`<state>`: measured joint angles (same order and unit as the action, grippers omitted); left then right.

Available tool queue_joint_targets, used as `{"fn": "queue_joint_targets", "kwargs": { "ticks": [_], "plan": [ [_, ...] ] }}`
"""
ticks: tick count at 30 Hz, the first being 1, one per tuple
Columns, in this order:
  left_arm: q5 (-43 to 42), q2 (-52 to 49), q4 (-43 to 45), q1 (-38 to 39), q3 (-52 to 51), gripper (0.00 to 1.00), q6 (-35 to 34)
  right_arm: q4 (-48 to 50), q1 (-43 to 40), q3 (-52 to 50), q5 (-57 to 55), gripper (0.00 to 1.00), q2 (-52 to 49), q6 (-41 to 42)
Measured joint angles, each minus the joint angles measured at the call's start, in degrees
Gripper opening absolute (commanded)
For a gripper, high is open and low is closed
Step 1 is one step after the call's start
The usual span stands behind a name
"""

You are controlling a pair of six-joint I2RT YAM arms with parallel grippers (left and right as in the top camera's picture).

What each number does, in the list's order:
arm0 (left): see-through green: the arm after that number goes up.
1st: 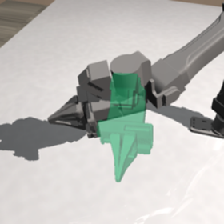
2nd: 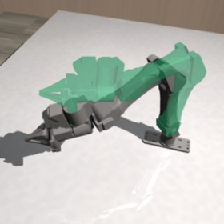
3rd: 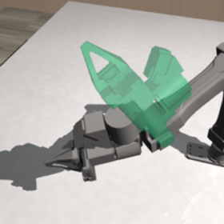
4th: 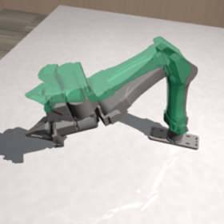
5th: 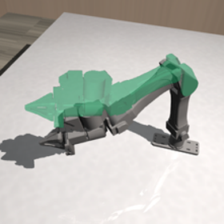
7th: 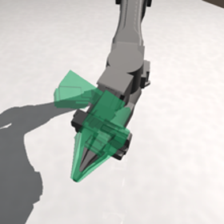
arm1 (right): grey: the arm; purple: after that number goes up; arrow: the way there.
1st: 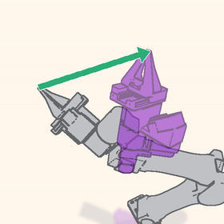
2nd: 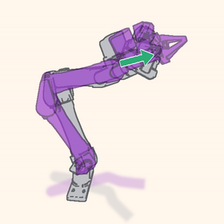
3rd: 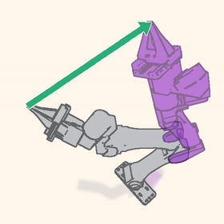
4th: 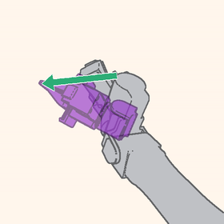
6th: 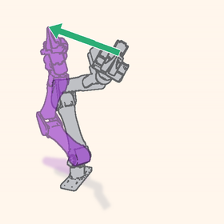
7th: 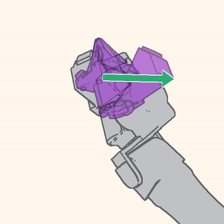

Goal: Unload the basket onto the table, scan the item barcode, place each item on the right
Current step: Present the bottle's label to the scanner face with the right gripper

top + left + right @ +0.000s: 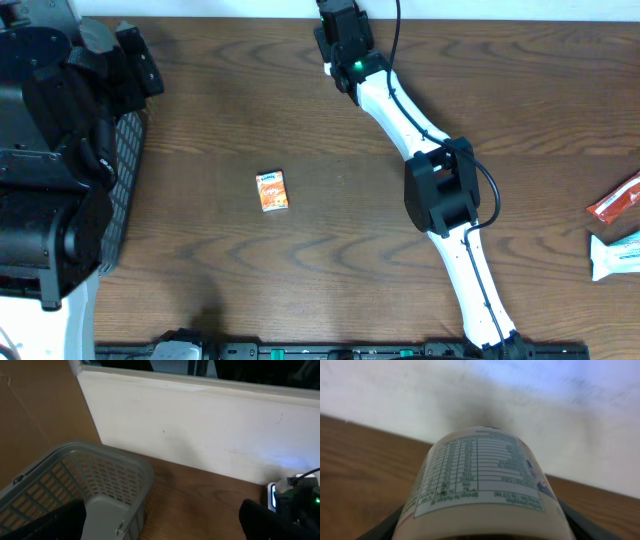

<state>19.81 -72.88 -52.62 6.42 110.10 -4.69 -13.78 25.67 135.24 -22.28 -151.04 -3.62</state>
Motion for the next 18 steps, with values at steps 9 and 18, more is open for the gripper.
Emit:
{"fn": "queue_joint_targets", "kwargs": {
  "ticks": [9, 18],
  "plan": [
    [0.00, 0.02, 0.00, 0.00, 0.00, 0.98, 0.00, -13.44, 0.00, -0.02, -5.55, 0.42, 2.23, -1.05],
    [-0.02, 0.00, -0.02, 0.00, 0.00, 0.98, 0.00, -51.21, -1.62, -0.17, -8.26, 0.46, 19.63, 9.55]
  ]
}}
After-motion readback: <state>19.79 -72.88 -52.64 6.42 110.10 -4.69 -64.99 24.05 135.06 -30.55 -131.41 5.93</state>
